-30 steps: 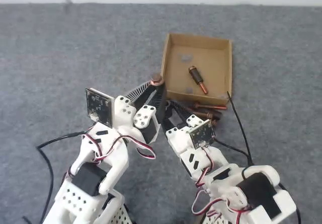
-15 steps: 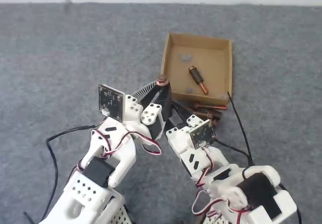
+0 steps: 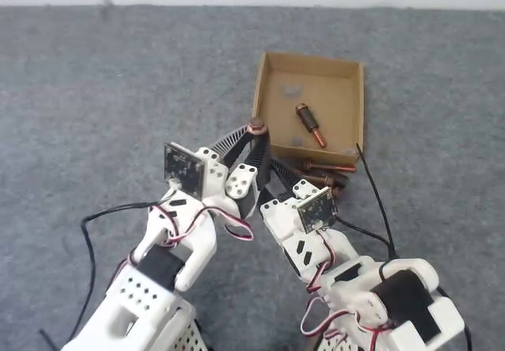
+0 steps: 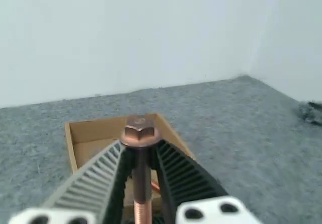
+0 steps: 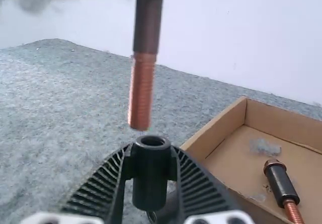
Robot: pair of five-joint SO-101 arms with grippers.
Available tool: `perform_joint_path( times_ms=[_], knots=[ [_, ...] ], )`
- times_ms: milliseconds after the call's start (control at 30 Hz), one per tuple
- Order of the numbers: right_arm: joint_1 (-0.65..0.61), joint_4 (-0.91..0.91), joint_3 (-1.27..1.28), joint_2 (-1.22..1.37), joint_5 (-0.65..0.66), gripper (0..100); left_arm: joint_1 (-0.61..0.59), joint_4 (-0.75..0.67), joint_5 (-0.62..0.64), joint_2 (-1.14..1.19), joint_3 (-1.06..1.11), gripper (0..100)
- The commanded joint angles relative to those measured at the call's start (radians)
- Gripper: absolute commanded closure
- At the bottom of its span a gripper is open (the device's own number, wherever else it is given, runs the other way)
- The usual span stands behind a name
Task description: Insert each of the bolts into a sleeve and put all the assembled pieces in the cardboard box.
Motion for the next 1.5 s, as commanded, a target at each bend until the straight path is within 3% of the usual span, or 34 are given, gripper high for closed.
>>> perform_joint_path(
  times_ms=[0,133,1467],
  knots=[
    [0.015,-0.005,0.018,-0.038,-0.011,99.3,-0.023,-0.074,-0.015,0.089,-0.054,99],
    [0.015,-0.004,0.018,-0.038,-0.011,99.3,-0.048,-0.196,-0.011,0.226,-0.064,99],
    [0.108,-0.09,0.018,-0.044,-0.011,99.3,-0.035,-0.203,-0.017,0.259,0.119,99]
  ],
)
